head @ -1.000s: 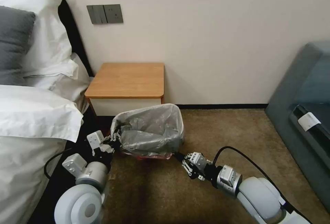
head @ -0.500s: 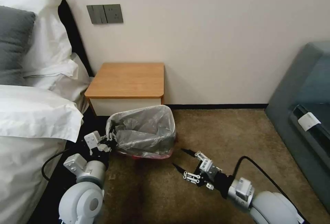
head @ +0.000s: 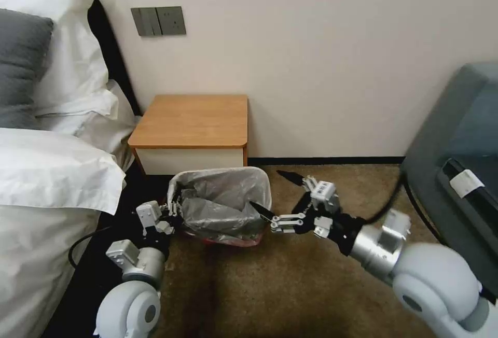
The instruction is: Pick up the garbage bag from the table and place it over the trash can.
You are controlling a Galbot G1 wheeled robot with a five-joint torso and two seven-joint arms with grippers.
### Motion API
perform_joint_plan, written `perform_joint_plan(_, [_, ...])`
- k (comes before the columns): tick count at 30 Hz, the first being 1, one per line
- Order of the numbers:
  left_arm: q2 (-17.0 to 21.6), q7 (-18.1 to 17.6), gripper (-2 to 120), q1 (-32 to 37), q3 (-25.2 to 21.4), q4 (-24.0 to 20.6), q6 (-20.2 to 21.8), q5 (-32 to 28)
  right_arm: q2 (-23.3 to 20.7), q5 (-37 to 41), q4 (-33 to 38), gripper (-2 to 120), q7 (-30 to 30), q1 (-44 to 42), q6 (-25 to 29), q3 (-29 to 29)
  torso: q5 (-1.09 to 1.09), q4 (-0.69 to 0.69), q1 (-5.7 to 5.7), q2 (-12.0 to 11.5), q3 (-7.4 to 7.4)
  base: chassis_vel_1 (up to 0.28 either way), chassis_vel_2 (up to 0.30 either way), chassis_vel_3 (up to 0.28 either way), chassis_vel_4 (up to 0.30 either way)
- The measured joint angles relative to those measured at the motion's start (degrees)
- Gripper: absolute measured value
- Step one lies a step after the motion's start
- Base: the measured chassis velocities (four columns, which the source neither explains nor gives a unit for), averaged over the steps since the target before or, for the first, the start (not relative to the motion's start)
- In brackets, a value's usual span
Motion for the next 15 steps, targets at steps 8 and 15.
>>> perform_joint_plan(8, [-0.3,1.9,7,0.3,1.7,1.1,-4.2,5.6,-2.9,-2.3,-4.0,43,-2.0,16.1,-5.8,-14.9,0.0,-0.01,0.0,0.0,0.0,0.0,0.0,0.0,0.0])
perform_joint_plan(15, [-0.6,2.5,7,0.6,2.9,1.2,-5.4,8.3,0.1,-3.7,-8.5,19,-1.9,26.7,-8.5,-25.1,-0.01,0.0,0.0,0.0,0.0,0.0,0.0,0.0,0.0])
